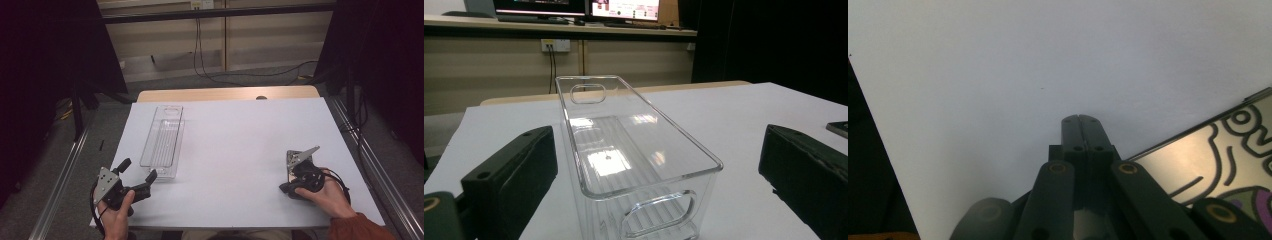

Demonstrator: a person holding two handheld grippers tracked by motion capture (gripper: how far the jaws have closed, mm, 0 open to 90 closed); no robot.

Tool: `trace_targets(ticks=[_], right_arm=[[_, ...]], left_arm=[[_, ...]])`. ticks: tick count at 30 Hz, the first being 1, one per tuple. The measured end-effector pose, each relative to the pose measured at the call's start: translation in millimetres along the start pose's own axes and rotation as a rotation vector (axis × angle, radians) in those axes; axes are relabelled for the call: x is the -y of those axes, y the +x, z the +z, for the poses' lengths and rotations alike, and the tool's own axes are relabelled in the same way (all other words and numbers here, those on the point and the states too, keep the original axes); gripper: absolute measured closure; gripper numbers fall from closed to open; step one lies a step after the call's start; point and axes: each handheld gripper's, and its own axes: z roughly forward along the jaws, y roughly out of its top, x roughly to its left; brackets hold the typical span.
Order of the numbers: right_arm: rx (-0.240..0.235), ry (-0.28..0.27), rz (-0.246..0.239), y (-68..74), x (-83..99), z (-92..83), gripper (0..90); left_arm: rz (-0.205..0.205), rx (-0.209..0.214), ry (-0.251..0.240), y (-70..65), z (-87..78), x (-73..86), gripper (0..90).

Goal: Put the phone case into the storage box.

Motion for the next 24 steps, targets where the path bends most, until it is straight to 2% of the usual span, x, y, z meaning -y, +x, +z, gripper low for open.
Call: trace_targets(ticks=[2, 4, 5, 9, 11, 12, 15, 20, 22, 24], right_arm=[[0.002, 0.0, 0.002, 0.6, -0.7, -0.3, 90.0], [-0.024, -0.03, 0.013, -0.7, -1.8, -1.9, 90.0], [-0.016, -0.049, 0.018, -0.9, -2.7, -3.4, 90.0], [0.052, -0.073, 0.041, -8.0, -7.6, -12.0, 90.0], [0.092, -0.085, 0.083, -17.8, -9.4, -16.1, 90.0], [0.102, -0.091, 0.081, -20.9, -9.3, -16.7, 90.0], [0.153, -0.104, 0.134, -36.7, -8.8, -21.7, 90.0], [0.225, -0.156, 0.179, -61.4, -9.2, -35.3, 90.0], [0.26, -0.166, 0.196, -72.4, -10.0, -42.3, 90.0], [0.301, -0.151, 0.224, -81.8, -10.6, -47.1, 90.0]], left_arm=[[0.001, -0.003, 0.005, -0.5, 0.3, -0.1, 2.4], [0.001, -0.008, 0.003, -0.5, 0.5, -0.2, 2.4], [0.004, -0.007, 0.007, -0.6, 0.3, -0.3, 2.4], [0.007, -0.005, 0.008, -0.4, 0.5, -0.4, 2.4], [0.006, -0.001, 0.004, -0.4, 1.0, -0.3, 2.3], [0.005, 0.0, 0.003, -0.7, 1.2, -0.3, 2.4], [0.006, 0.0, 0.004, -0.2, 1.2, -0.3, 2.3], [0.008, 0.002, 0.002, 0.4, 1.6, -0.2, 2.4], [0.007, 0.006, 0.002, 0.2, 1.8, -0.1, 2.4], [0.009, 0.004, 0.004, 0.4, 1.9, -0.1, 2.3]])
